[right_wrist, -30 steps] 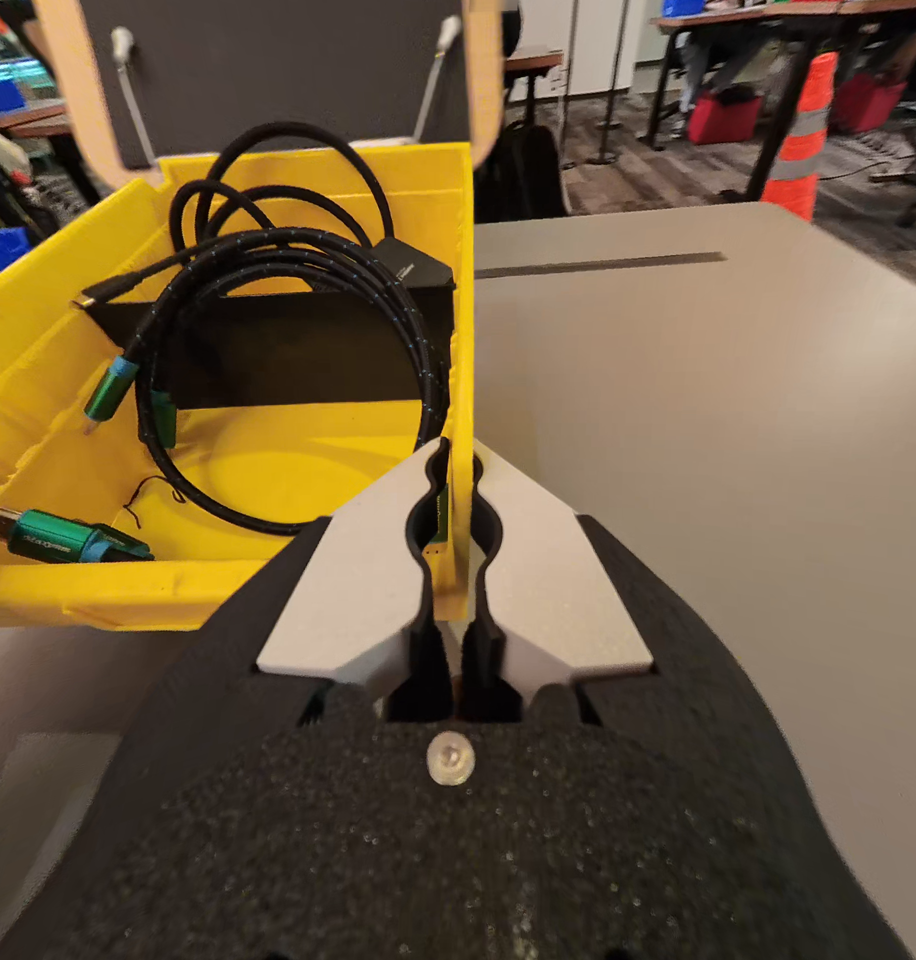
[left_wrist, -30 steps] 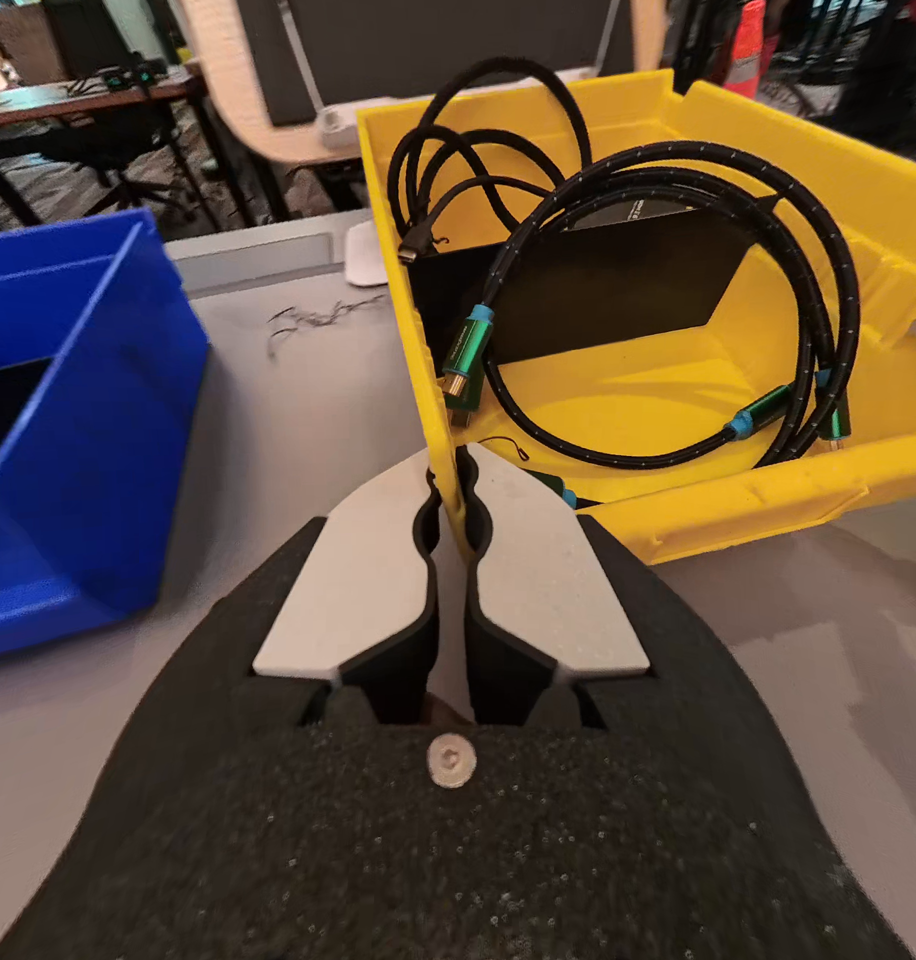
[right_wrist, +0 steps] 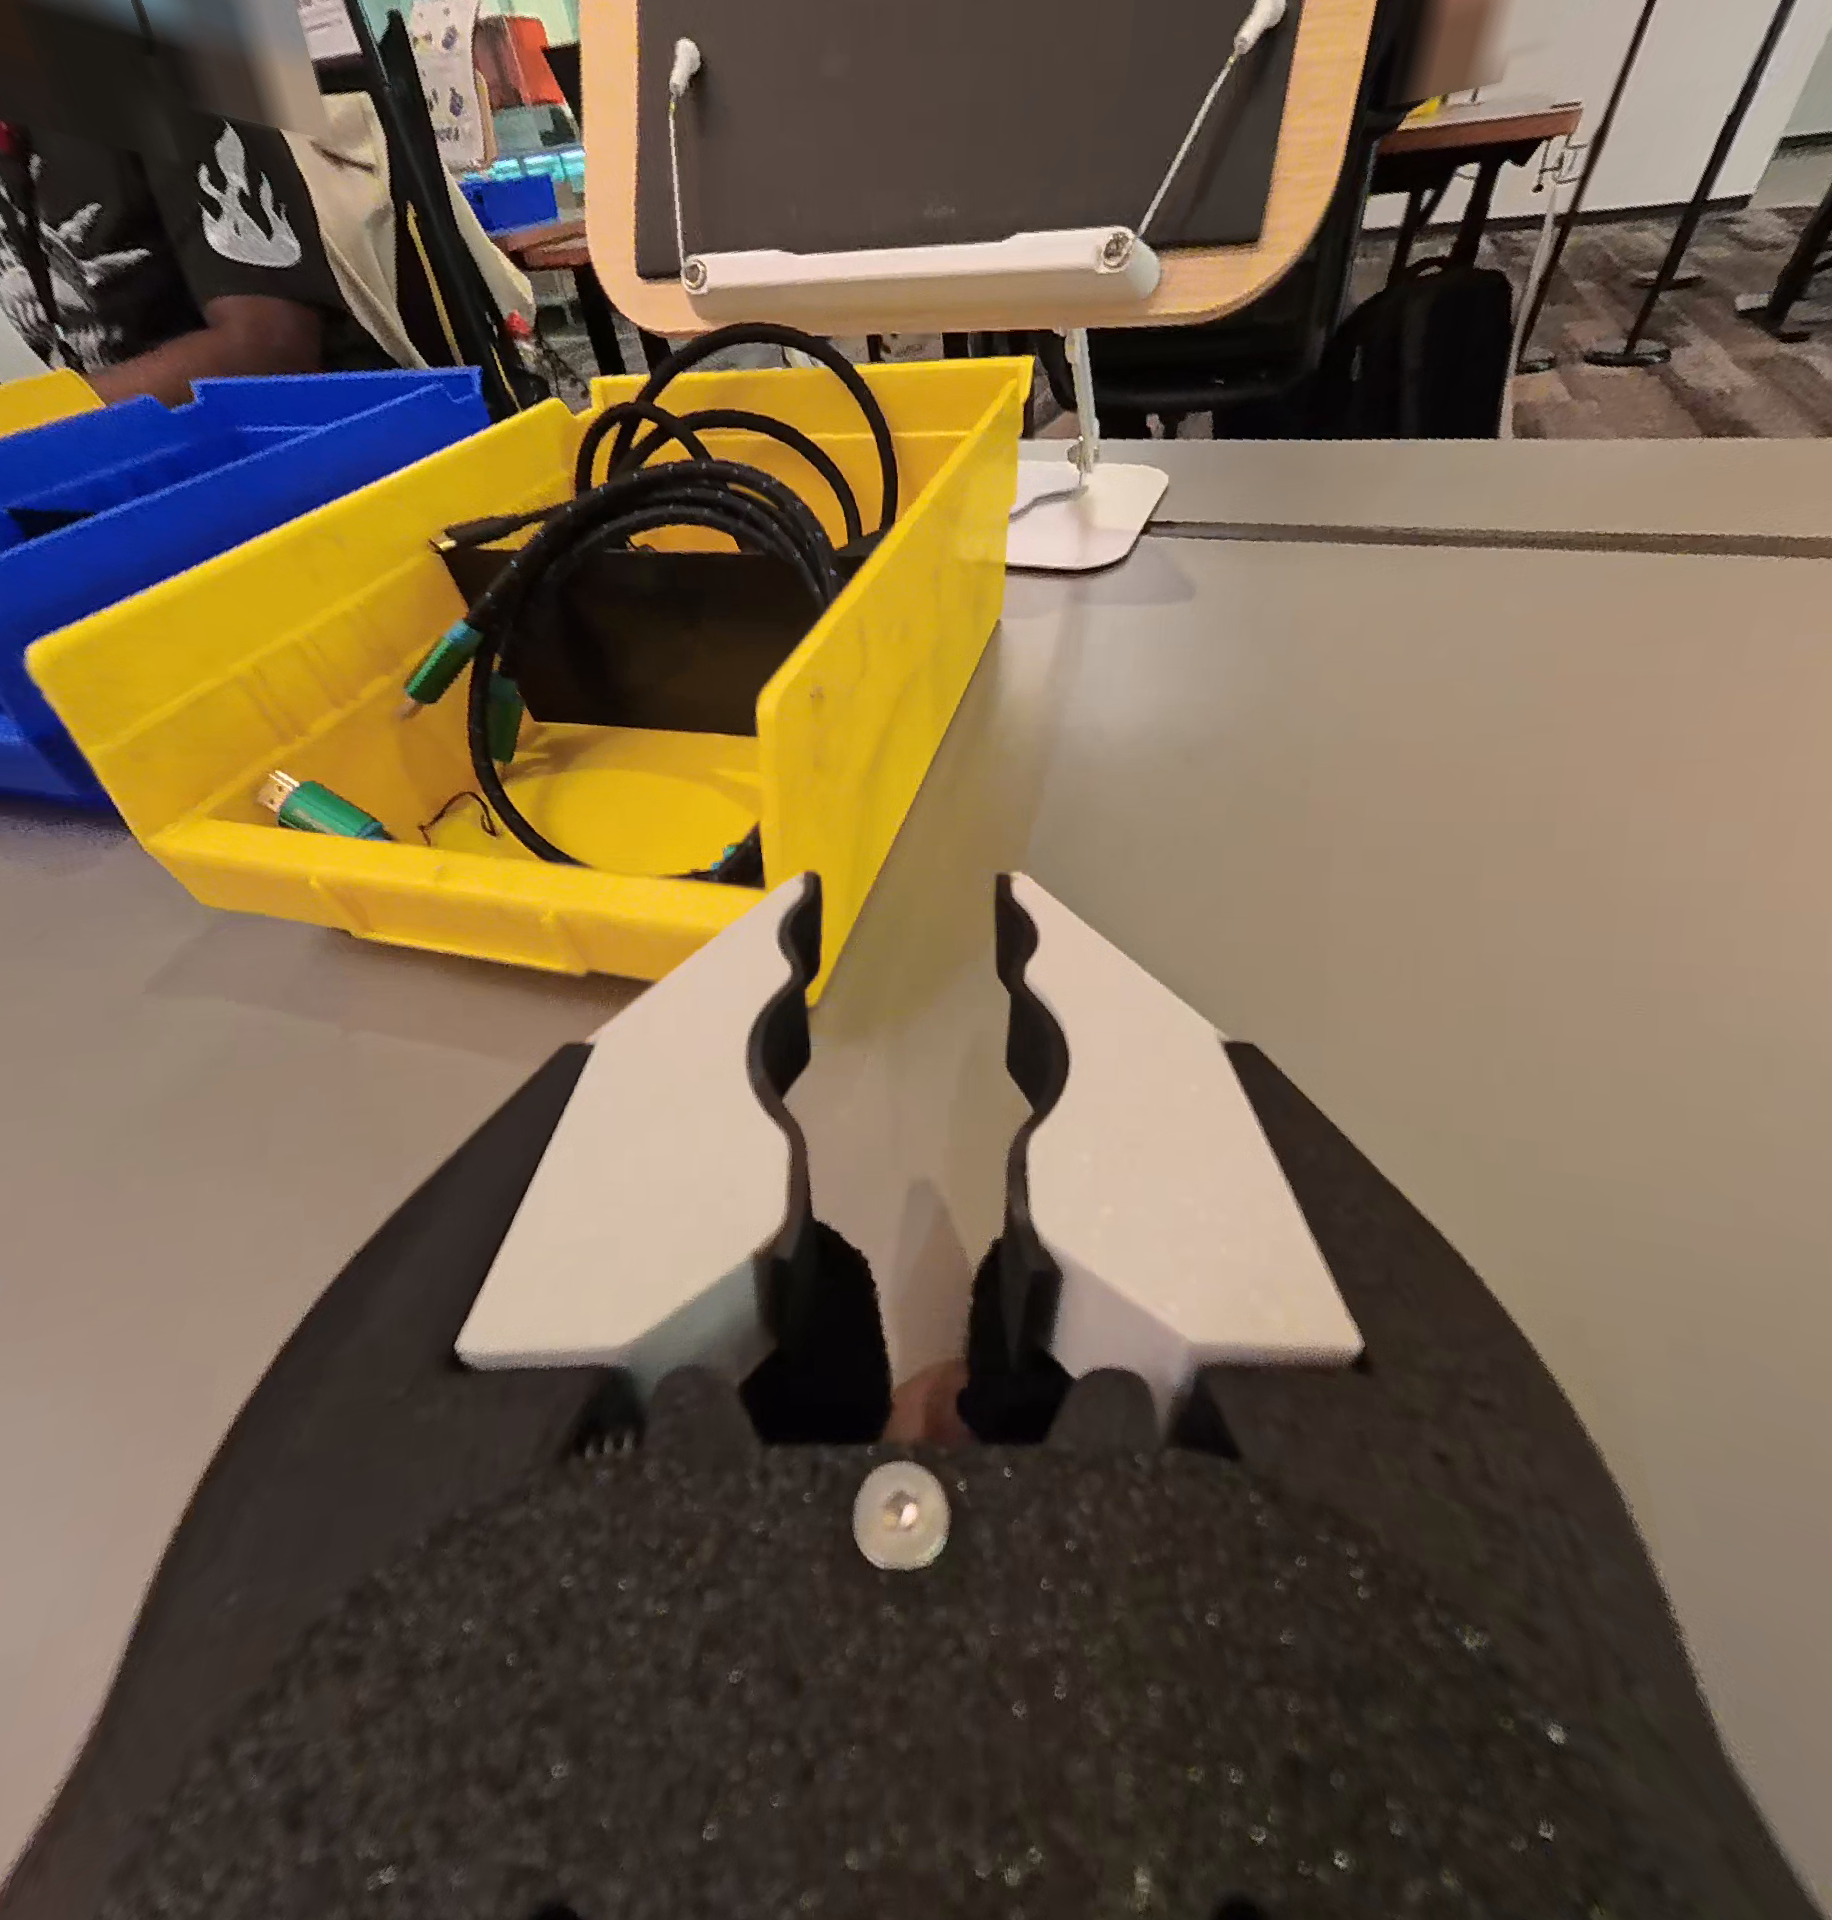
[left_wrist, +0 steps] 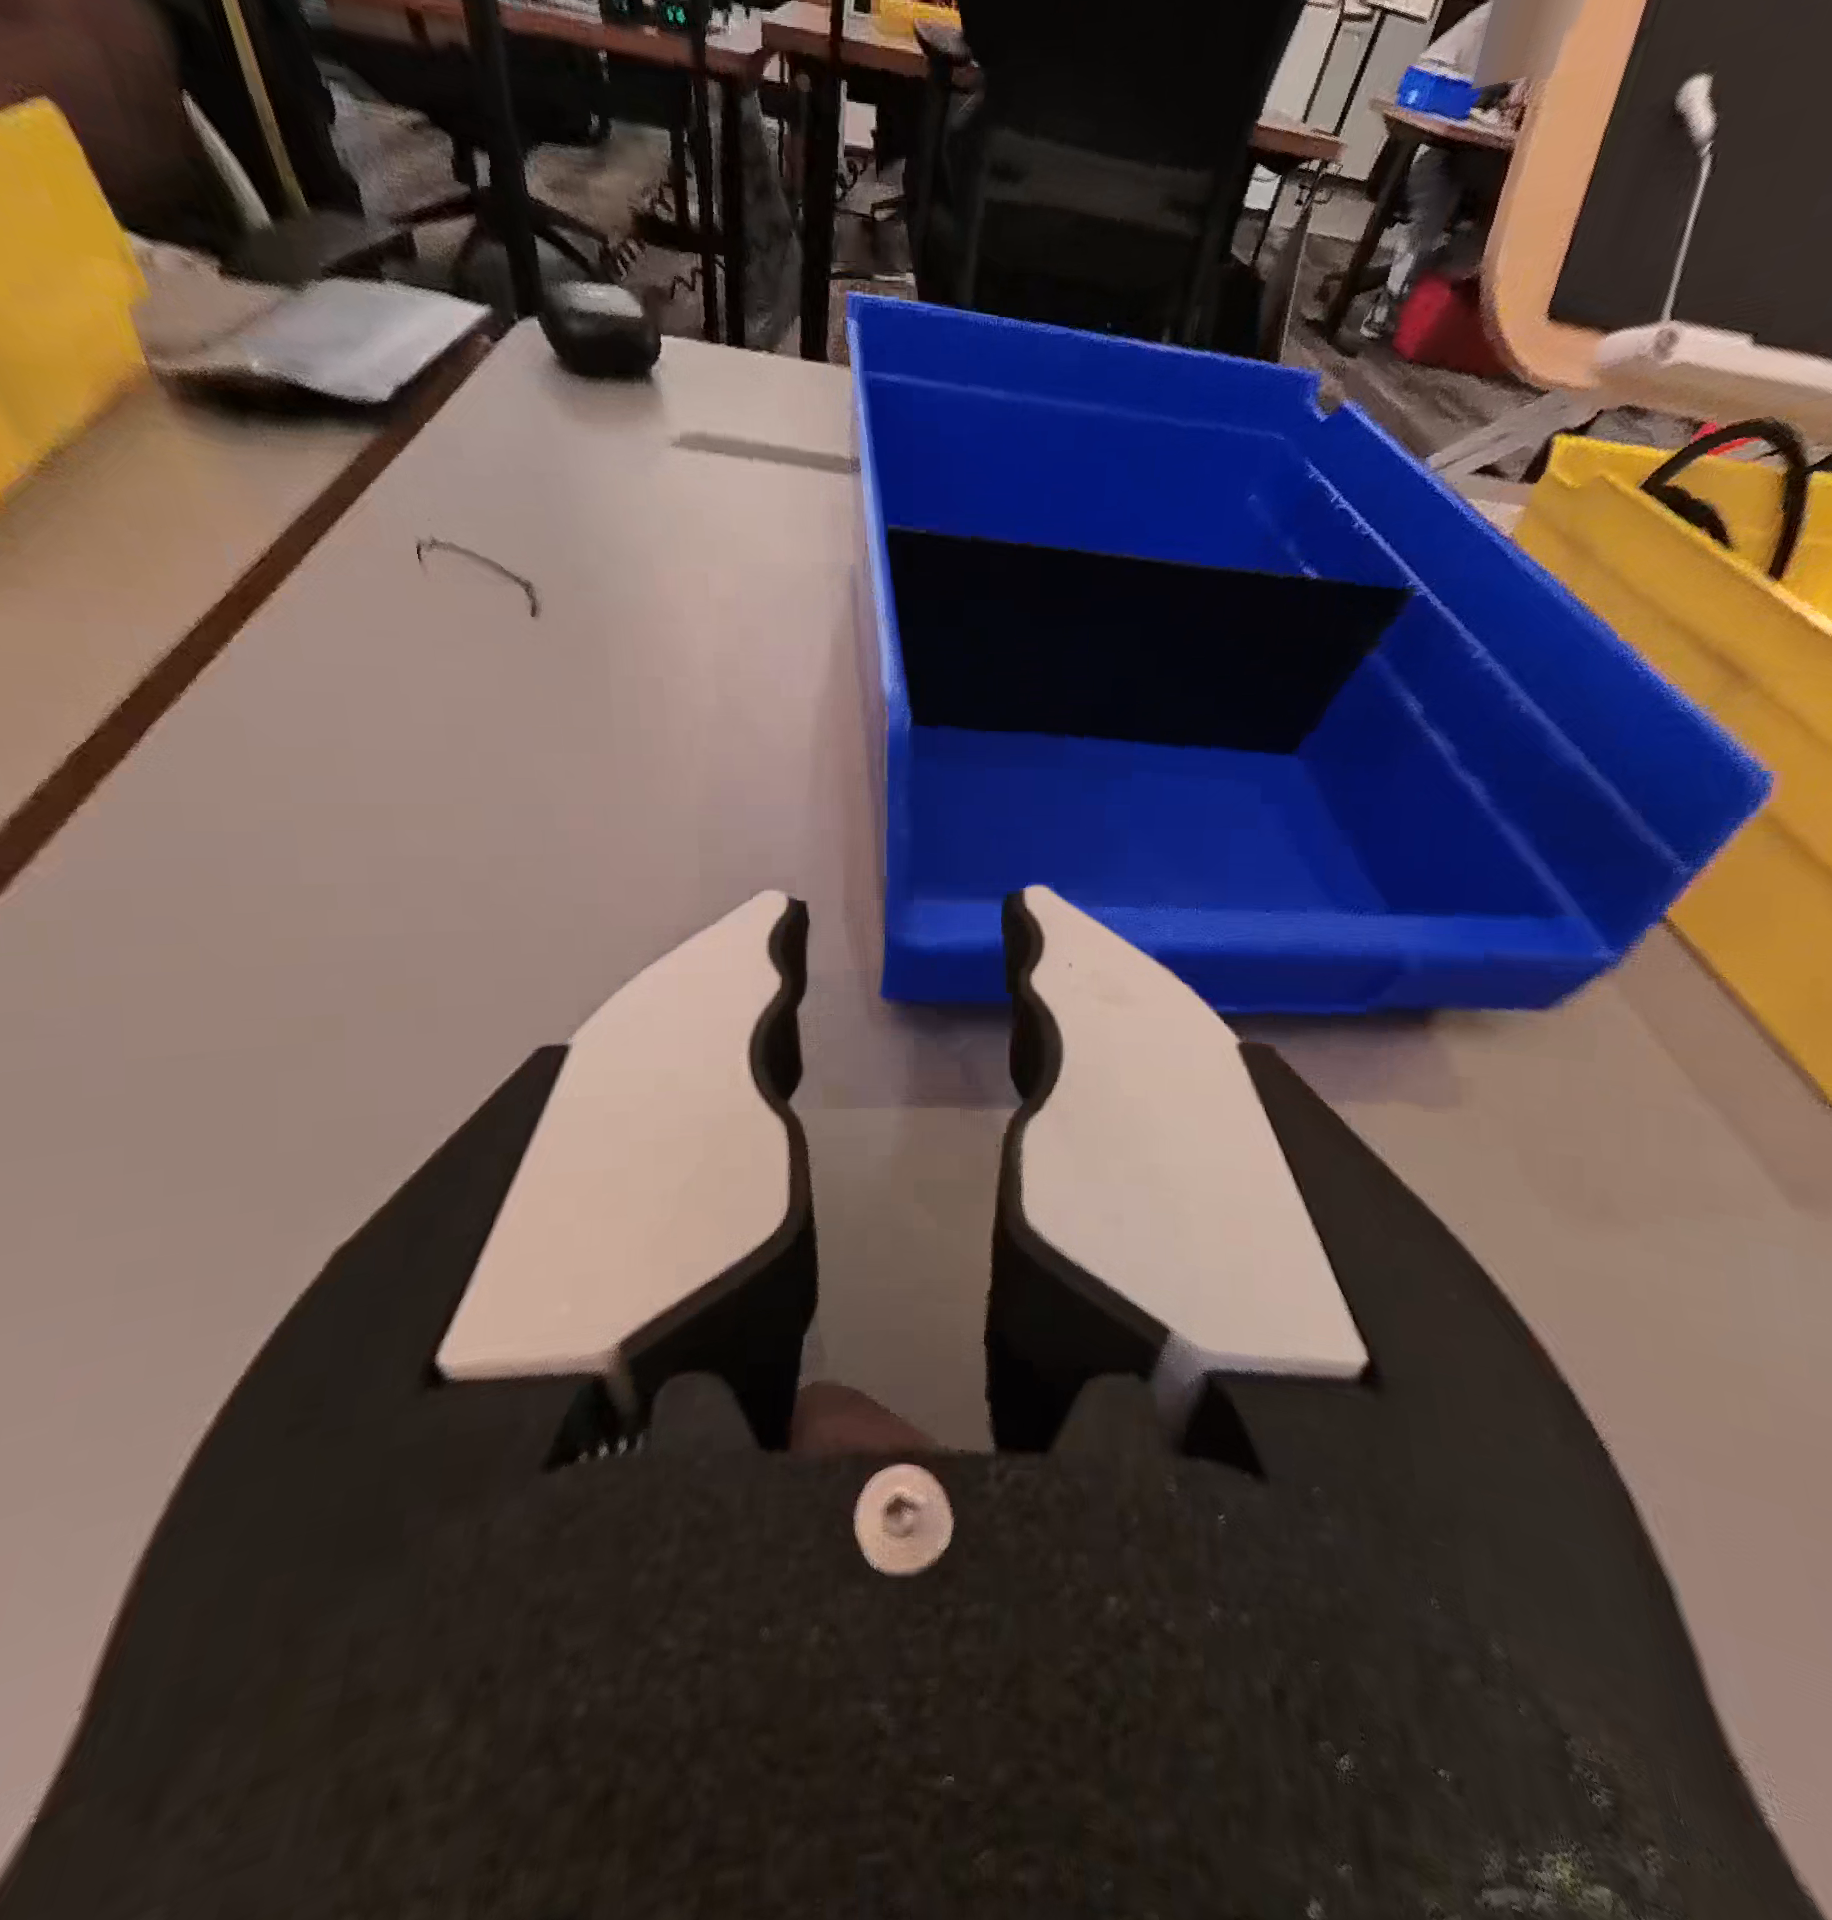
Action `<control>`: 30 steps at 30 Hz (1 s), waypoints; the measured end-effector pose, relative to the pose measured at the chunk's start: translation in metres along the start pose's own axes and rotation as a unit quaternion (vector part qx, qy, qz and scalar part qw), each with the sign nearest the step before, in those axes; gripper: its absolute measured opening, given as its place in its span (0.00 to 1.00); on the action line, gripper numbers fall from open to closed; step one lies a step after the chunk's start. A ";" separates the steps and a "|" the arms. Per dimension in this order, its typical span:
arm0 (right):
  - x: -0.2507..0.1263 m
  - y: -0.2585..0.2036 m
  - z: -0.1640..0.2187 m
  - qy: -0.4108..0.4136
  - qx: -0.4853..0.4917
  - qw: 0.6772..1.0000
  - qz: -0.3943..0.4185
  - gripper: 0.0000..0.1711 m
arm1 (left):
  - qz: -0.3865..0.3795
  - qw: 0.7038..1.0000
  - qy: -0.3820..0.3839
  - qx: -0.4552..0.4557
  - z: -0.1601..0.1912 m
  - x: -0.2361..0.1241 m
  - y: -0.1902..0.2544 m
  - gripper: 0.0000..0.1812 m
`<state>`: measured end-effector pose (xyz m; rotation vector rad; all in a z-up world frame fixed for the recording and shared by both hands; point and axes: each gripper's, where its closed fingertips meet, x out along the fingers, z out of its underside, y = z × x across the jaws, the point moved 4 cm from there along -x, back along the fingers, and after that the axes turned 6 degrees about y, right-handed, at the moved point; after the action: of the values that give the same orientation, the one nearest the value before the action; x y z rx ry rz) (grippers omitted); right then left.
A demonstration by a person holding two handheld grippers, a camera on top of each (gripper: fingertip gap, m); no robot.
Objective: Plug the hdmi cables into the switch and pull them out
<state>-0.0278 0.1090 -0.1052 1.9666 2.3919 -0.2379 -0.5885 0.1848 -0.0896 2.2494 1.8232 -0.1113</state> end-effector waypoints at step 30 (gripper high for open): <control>-0.025 -0.109 0.002 -0.017 0.055 0.993 -0.104 0.19 | -0.054 0.996 -0.045 0.046 0.014 0.029 0.024 0.03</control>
<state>-0.1295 0.0645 -0.0939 1.7365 2.6150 -0.4148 -0.5579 0.2041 -0.1059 2.1673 1.9268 -0.3171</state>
